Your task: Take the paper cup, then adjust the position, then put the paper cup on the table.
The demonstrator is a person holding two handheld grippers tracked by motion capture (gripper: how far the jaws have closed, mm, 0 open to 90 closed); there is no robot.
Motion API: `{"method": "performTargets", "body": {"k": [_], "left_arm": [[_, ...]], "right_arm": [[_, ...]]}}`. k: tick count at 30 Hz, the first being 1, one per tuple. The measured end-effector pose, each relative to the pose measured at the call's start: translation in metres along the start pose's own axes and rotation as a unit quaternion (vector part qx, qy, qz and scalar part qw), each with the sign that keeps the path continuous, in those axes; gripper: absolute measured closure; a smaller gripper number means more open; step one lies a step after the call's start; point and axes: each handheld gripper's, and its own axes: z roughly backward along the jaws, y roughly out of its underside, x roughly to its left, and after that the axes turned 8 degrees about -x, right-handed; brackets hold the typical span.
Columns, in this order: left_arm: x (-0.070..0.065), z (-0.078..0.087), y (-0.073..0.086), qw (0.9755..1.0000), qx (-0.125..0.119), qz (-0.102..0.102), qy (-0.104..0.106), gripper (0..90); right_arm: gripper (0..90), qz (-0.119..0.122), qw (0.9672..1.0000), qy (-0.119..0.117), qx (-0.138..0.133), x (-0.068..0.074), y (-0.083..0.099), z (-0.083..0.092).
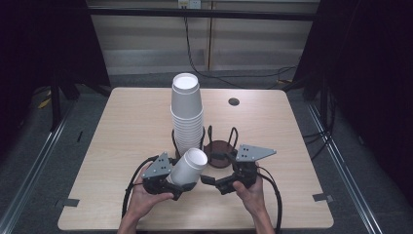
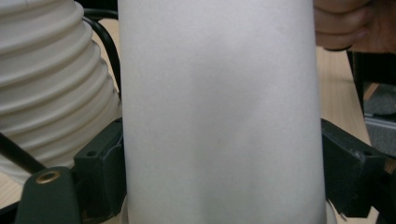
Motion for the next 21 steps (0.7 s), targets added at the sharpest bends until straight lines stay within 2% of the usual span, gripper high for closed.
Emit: {"method": "performTargets", "body": {"k": [1,4,6,9,10,12,15,17,19,20,21], "left_arm": [[0.0,0.0,0.0,1.0,0.0,0.0,0.0,16.2],[0.0,0.0,-0.002,0.9995,0.031,-0.006,0.004,16.4],[0.0,0.0,-0.005,0.9986,0.05,-0.02,0.003,16.4],[0.0,0.002,-0.009,0.9986,0.049,-0.021,0.007,16.4],[0.0,0.003,-0.011,0.9979,0.06,-0.022,0.014,16.4],[0.002,0.004,-0.013,0.9966,0.076,-0.031,0.006,16.4],[0.004,0.005,-0.014,0.9962,0.078,-0.033,0.018,16.5],[0.004,0.005,-0.014,0.9955,0.085,-0.037,0.017,16.5],[0.004,0.005,-0.015,0.9935,0.103,-0.045,0.015,16.5],[0.004,0.005,-0.016,0.9927,0.111,-0.045,0.018,16.5],[0.004,0.005,-0.018,0.9922,0.113,-0.048,0.02,16.5]], "right_arm": [[13.2,0.0,1.0,0.0,0.0,0.0,0.0,0.0],[13.4,0.003,0.9998,0.005,0.021,-0.001,0.001,0.002],[13.7,0.003,0.9996,0.007,0.028,-0.002,0.001,0.003],[14.2,0.005,0.9992,0.012,0.037,-0.001,0.0,0.004],[14.2,0.006,0.9991,0.009,0.042,0.0,0.0,0.004],[14.1,0.013,0.9991,0.014,0.039,0.003,0.0,0.006],[13.3,0.008,0.9989,0.012,0.044,0.003,0.004,0.008],[13.1,0.008,0.9987,0.013,0.049,0.002,0.005,0.008],[12.7,0.005,0.9984,0.007,0.055,0.002,0.005,0.008],[12.9,0.021,0.9964,0.001,0.082,0.005,0.007,0.005],[12.9,0.022,0.996,0.001,0.086,0.006,0.008,0.004]]}}
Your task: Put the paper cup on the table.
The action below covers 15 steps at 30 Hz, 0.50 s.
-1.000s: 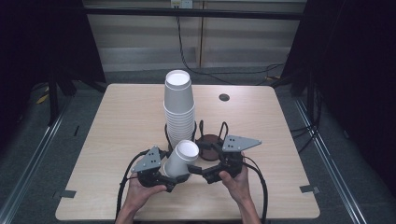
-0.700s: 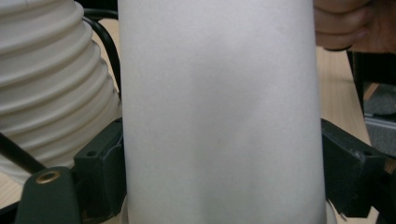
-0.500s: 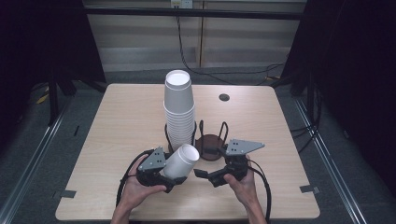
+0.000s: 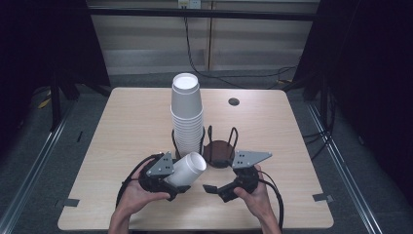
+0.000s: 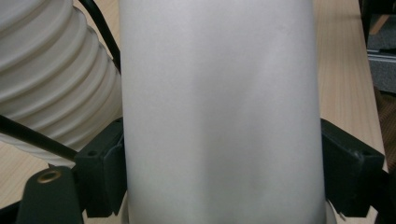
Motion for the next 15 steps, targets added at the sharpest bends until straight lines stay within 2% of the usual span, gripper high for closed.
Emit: {"method": "performTargets", "body": {"k": [5,11,14,15], "left_arm": [[0.001,0.003,-0.006,0.9997,0.019,-0.011,0.007,16.5],[0.005,0.001,-0.005,0.999,0.041,-0.014,0.008,16.5],[0.005,0.0,-0.005,0.9988,0.045,-0.014,0.014,16.5],[0.004,-0.001,-0.005,0.9985,0.049,-0.015,0.017,16.5]], "right_arm": [[13.1,-0.005,0.9995,-0.01,0.028,-0.002,0.003,-0.004],[13.0,-0.005,0.9992,-0.007,0.039,-0.009,-0.001,-0.006],[13.1,-0.006,0.9987,-0.017,0.048,-0.011,-0.003,-0.009],[13.2,-0.003,0.9978,-0.018,0.064,-0.012,-0.003,-0.012]]}}
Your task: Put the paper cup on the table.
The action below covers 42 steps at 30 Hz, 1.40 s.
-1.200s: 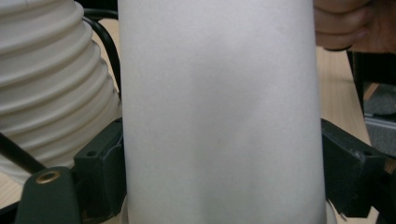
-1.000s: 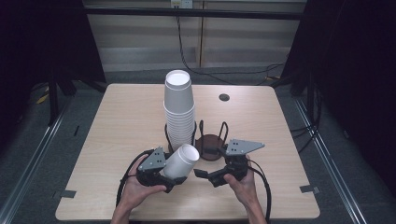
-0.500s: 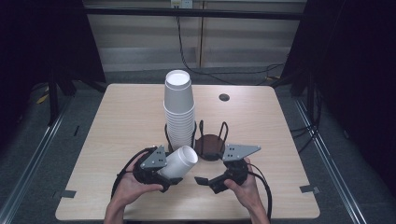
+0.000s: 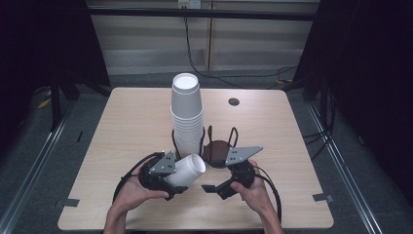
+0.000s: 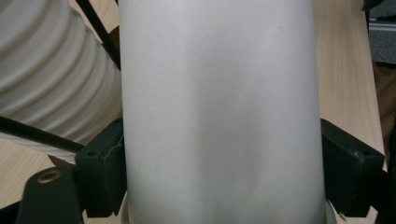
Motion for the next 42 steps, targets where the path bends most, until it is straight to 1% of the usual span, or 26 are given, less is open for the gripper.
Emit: {"method": "performTargets", "body": {"k": [1,2,8,9,10,11,12,14,17,18,20,21,22,24,29,30,31,33,34,35,36,37,38,39,41,42], "left_arm": [[-0.001,0.0,0.0,1.0,0.004,-0.002,0.001,16.5],[-0.001,-0.001,0.0,0.9999,0.007,-0.005,0.005,16.5],[-0.004,-0.008,-0.004,0.9991,0.036,-0.017,0.012,16.5],[-0.004,-0.009,-0.005,0.9988,0.04,-0.026,0.012,16.5],[-0.005,-0.01,-0.005,0.999,0.039,-0.021,0.012,16.5],[-0.005,-0.01,-0.006,0.9986,0.044,-0.027,0.014,16.5],[-0.007,-0.012,-0.007,0.9985,0.04,-0.029,0.022,16.5],[-0.007,-0.013,-0.007,0.9982,0.043,-0.031,0.026,16.5],[-0.007,-0.017,-0.006,0.9975,0.058,-0.033,0.022,16.5],[-0.008,-0.018,-0.007,0.9972,0.061,-0.035,0.024,16.6],[-0.008,-0.019,-0.008,0.9969,0.064,-0.037,0.029,16.5],[-0.009,-0.021,-0.009,0.9964,0.067,-0.044,0.029,16.6],[-0.009,-0.022,-0.01,0.9956,0.075,-0.047,0.033,16.6],[-0.012,-0.024,-0.012,0.9947,0.084,-0.052,0.029,16.7],[-0.018,-0.023,-0.017,0.9932,0.088,-0.069,0.034,16.9],[-0.021,-0.023,-0.019,0.992,0.095,-0.078,0.03,16.9],[-0.021,-0.023,-0.019,0.992,0.095,-0.078,0.03,16.9],[-0.022,-0.025,-0.022,0.9895,0.115,-0.084,0.025,16.9],[-0.022,-0.026,-0.024,0.9875,0.125,-0.093,0.024,16.9],[-0.022,-0.026,-0.024,0.9875,0.125,-0.093,0.024,16.9],[-0.023,-0.027,-0.025,0.9867,0.128,-0.096,0.027,16.9],[-0.024,-0.027,-0.025,0.9872,0.127,-0.093,0.026,16.9],[-0.024,-0.028,-0.026,0.9867,0.129,-0.096,0.026,16.9],[-0.024,-0.029,-0.028,0.9853,0.135,-0.1,0.03,16.9],[-0.025,-0.03,-0.028,0.9845,0.14,-0.101,0.031,16.8],[-0.025,-0.031,-0.029,0.9828,0.145,-0.11,0.033,16.8]], "right_arm": [[13.2,0.0,1.0,0.0,0.0,0.0,0.0,0.0],[13.3,0.003,0.9998,0.0,0.02,-0.001,-0.001,-0.001],[13.3,0.012,0.9991,0.002,0.04,-0.003,-0.004,0.0],[13.2,0.011,0.9988,0.002,0.048,-0.003,-0.005,0.0],[13.2,0.014,0.9977,-0.004,0.066,-0.003,-0.006,-0.001],[13.2,0.014,0.9977,-0.004,0.066,-0.003,-0.006,-0.001],[13.2,0.017,0.9965,-0.004,0.082,-0.002,-0.007,-0.003],[13.3,0.02,0.9958,-0.003,0.089,-0.002,-0.008,-0.003],[13.5,0.014,0.9936,-0.015,0.111,-0.004,-0.007,-0.005],[13.6,0.012,0.9919,-0.02,0.125,-0.004,-0.006,-0.006],[13.7,0.011,0.9911,-0.022,0.131,-0.005,-0.006,-0.007],[13.8,0.012,0.9879,-0.023,0.153,-0.005,-0.006,-0.009],[14.2,0.012,0.9869,-0.024,0.159,-0.006,-0.006,-0.01],[16.9,0.014,0.9863,-0.024,0.163,-0.007,-0.006,-0.011],[15.8,0.008,0.9852,-0.031,0.168,-0.009,-0.008,-0.014],[15.9,0.015,0.9841,-0.037,0.173,-0.008,-0.009,-0.015],[15.9,0.015,0.9841,-0.037,0.173,-0.008,-0.009,-0.015],[17.0,0.018,0.9838,-0.046,0.173,-0.007,-0.01,-0.016],[16.2,0.021,0.9822,-0.048,0.181,-0.007,-0.012,-0.017],[16.2,0.021,0.9822,-0.048,0.181,-0.007,-0.012,-0.017],[16.1,0.02,0.9815,-0.05,0.184,-0.006,-0.012,-0.018],[16.1,0.02,0.9793,-0.056,0.193,-0.006,-0.013,-0.021],[16.1,0.02,0.9793,-0.056,0.193,-0.006,-0.013,-0.021],[17.2,0.018,0.978,-0.06,0.199,-0.006,-0.014,-0.022],[19.0,0.013,0.976,-0.063,0.208,-0.007,-0.015,-0.023],[20.2,0.015,0.975,-0.066,0.211,-0.007,-0.015,-0.024]]}}
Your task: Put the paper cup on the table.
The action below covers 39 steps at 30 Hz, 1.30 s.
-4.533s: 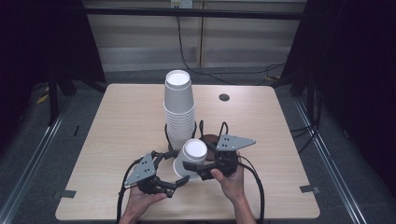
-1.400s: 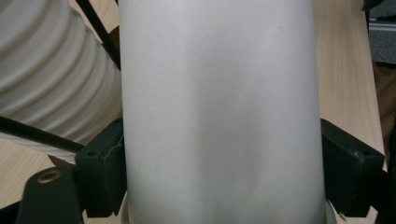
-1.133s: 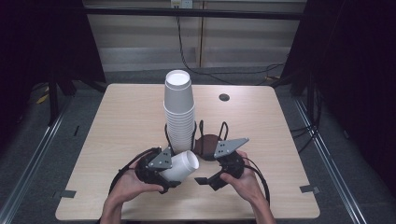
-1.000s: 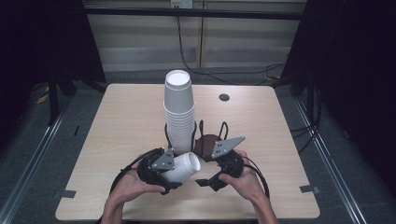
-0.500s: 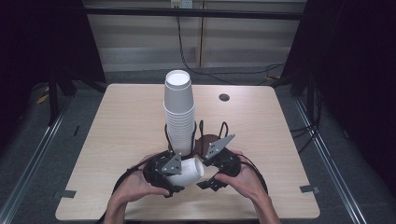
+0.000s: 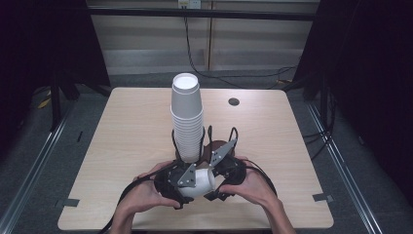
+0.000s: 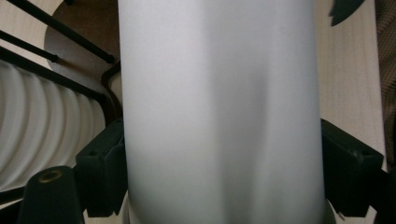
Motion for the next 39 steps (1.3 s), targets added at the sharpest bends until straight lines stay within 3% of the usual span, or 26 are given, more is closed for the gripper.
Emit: {"method": "performTargets", "body": {"k": [3,4,10,17,21,28,30,32,35,37,38,39], "left_arm": [[-0.003,-0.001,-0.002,1.0,-0.004,0.004,0.003,16.9],[-0.002,0.0,-0.003,1.0,0.0,-0.003,0.006,16.9],[-0.007,-0.002,-0.007,0.9998,0.003,-0.015,0.011,16.9],[-0.009,-0.003,-0.005,0.9999,-0.006,-0.002,0.01,16.9],[-0.007,-0.003,-0.004,0.9997,0.002,-0.019,0.013,16.9],[-0.007,-0.004,-0.001,0.9996,-0.025,-0.009,0.008,14.9],[-0.006,-0.003,0.0,0.9995,-0.026,-0.017,0.009,14.5],[-0.007,-0.004,0.001,0.9991,-0.041,-0.001,0.013,13.8],[-0.007,-0.003,0.001,0.999,-0.044,-0.002,0.005,13.6],[-0.005,0.001,0.002,0.9988,-0.046,-0.017,0.008,13.6],[-0.007,0.002,0.003,0.9981,-0.06,-0.003,0.011,13.7],[-0.005,0.006,0.005,0.9972,-0.075,-0.003,0.009,14.1]], "right_arm": [[22.6,-0.003,1.0,-0.007,0.003,-0.003,0.0,0.0],[22.5,-0.008,0.9997,-0.015,0.015,-0.003,-0.001,-0.002],[21.1,0.004,0.9992,-0.029,0.025,-0.001,-0.009,-0.007],[21.4,0.004,0.9988,-0.037,0.033,-0.002,-0.014,-0.011],[22.3,0.008,0.9986,-0.039,0.034,-0.002,-0.013,-0.011],[23.1,-0.001,0.9987,-0.033,0.039,-0.002,-0.013,-0.009],[23.2,-0.003,0.9988,-0.033,0.036,-0.002,-0.013,-0.009],[23.3,-0.004,0.9987,-0.034,0.038,-0.002,-0.013,-0.008],[23.5,-0.003,0.9987,-0.032,0.041,-0.001,-0.013,-0.007],[23.5,-0.001,0.9986,-0.032,0.042,-0.001,-0.014,-0.008],[23.5,-0.003,0.9986,-0.032,0.043,-0.001,-0.014,-0.008],[23.7,0.0,0.9986,-0.031,0.043,0.0,-0.015,-0.007]]}}
